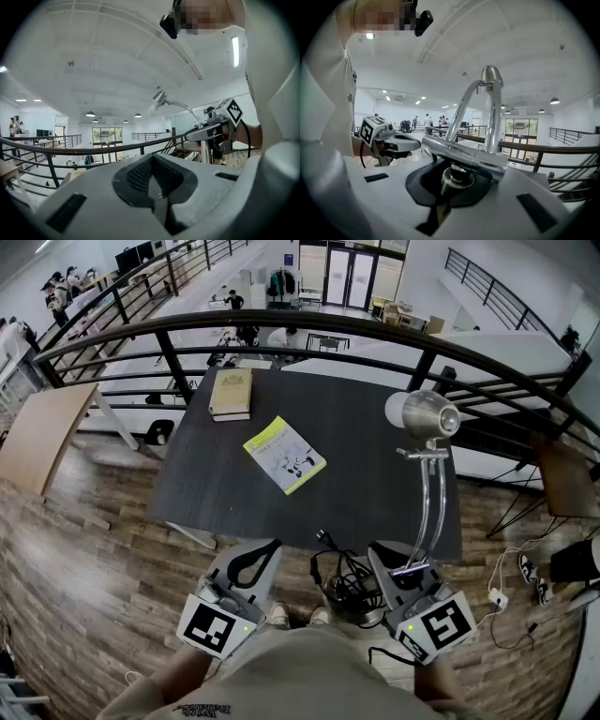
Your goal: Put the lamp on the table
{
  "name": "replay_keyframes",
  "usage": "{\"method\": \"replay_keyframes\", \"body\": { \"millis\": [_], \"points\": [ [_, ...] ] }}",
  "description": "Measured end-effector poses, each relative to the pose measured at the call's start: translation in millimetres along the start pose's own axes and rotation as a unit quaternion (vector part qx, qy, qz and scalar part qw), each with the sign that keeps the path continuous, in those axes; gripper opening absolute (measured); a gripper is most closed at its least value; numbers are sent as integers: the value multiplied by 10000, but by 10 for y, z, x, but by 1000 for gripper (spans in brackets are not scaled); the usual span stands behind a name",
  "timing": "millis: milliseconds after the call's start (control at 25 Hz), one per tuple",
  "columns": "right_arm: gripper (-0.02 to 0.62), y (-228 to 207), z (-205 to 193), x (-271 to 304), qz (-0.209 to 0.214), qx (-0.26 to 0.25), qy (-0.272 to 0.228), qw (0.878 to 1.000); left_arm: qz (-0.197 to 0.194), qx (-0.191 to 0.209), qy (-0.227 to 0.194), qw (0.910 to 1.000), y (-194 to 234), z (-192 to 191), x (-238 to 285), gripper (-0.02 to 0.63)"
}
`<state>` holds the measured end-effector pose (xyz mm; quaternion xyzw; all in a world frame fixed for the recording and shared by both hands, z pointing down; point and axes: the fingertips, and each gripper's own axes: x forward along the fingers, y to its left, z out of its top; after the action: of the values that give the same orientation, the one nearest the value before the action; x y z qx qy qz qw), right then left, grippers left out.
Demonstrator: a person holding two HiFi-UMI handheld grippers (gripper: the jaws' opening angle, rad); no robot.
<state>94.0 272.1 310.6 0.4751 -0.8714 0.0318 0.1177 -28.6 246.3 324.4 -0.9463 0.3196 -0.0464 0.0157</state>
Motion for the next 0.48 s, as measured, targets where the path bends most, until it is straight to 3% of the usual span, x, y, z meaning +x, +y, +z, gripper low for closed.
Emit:
{"method": "replay_keyframes", "body": {
  "millis": [480],
  "points": [
    [-2, -26, -66, -60, -25, 79, 59, 9999, -4, -30, -28, 10000, -61, 12, 30, 5]
  ]
}}
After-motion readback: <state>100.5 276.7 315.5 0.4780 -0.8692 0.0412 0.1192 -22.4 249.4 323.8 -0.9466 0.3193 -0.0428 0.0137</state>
